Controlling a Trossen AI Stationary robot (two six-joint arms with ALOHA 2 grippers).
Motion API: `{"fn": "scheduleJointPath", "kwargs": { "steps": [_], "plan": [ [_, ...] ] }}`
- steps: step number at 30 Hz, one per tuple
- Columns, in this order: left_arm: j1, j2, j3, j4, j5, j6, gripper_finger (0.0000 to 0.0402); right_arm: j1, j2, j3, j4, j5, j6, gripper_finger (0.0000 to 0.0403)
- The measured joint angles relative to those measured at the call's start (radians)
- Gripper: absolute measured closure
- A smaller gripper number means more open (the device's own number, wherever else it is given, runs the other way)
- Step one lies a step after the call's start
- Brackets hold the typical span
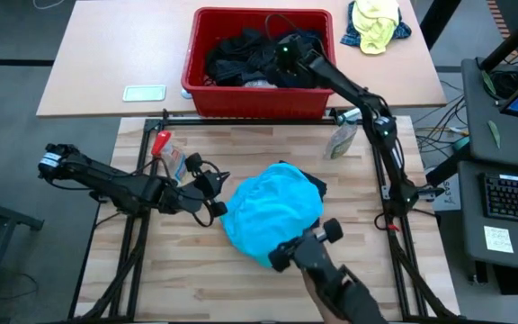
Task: Fold Laundry from Bin
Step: Fold the black shorts
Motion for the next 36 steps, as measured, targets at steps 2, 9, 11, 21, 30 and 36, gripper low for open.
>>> {"fn": "scheduleJointPath", "kwargs": {
  "steps": [2, 9, 11, 21, 30, 36],
  "plan": [
    [0.0, 0.0, 0.0, -0.002, 0.0, 0.0, 0.0401, -0.018, 0.038, 0.058, -0.029, -0.006, 0.009, 0.039],
    [0.0, 0.015, 0.0, -0.007, 0.002, -0.014, 0.0401, -0.041, 0.09, 0.061, -0.011, -0.078, -0.063, 0.039],
    [0.0, 0.022, 0.0, -0.006, 0.002, -0.014, 0.0401, -0.044, 0.104, 0.061, -0.017, -0.08, -0.055, 0.039],
    [0.001, 0.062, 0.0, -0.002, 0.003, -0.056, 0.0401, -0.057, 0.186, 0.06, -0.038, -0.087, -0.054, 0.039],
    [0.005, 0.082, 0.0, -0.001, 0.003, -0.071, 0.0401, -0.057, 0.196, 0.059, -0.016, -0.088, -0.221, 0.039],
    [0.008, 0.077, 0.0, -0.002, 0.002, -0.089, 0.0401, -0.057, 0.196, 0.067, 0.06, -0.111, -0.127, 0.039]
  ]
}}
